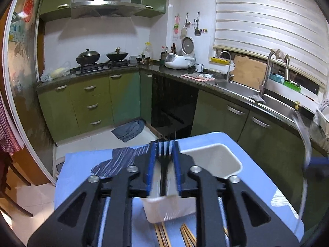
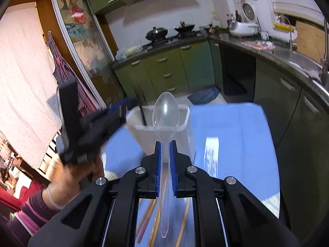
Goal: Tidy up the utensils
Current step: 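Lower the fork into the white holder and open the left tool while the right carries the spoon over, then lower the clear spoon into the white holder and open the right tool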
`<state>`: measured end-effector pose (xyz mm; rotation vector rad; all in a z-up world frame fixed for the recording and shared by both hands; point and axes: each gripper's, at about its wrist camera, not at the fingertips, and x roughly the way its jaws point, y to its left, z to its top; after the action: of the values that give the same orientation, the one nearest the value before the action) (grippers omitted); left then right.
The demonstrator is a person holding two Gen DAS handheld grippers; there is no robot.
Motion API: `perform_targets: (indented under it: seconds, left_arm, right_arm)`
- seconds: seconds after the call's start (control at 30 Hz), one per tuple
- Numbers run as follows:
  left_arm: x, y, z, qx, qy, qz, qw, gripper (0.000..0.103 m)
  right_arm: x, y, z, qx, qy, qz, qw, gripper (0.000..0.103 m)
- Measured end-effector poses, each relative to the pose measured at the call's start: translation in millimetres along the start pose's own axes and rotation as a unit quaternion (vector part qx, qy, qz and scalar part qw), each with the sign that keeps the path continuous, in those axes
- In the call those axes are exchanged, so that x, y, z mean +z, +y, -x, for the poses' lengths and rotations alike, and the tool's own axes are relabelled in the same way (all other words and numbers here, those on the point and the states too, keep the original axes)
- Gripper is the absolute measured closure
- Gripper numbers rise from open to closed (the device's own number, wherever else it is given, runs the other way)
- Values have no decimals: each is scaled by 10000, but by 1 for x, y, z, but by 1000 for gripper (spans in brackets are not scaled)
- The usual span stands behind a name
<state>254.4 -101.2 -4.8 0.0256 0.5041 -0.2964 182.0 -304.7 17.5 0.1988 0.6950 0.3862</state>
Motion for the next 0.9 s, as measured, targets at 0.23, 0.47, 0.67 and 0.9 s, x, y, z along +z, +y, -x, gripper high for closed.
perform_targets:
  seconds: [0.23,0.47,0.67,0.9]
  left_arm:
    - [-10,8,38,-45,-33,-45,10000,71]
    - [-15,17,65,-87,36,-35,9999,67]
    - [-21,19,74,-135,96,-83,9998,67]
    - [-25,25,75,-130,170,-20,9998,67]
  right_arm:
    - [60,15,-15,-215,-925,-87,9954,94]
    - [102,12,-70,-758,-1550,-96,9849,94]
    - [103,3,-113,-1020,-1630,59,9813,94]
    - [61,-4,-111,-968,-1584,231,9824,93]
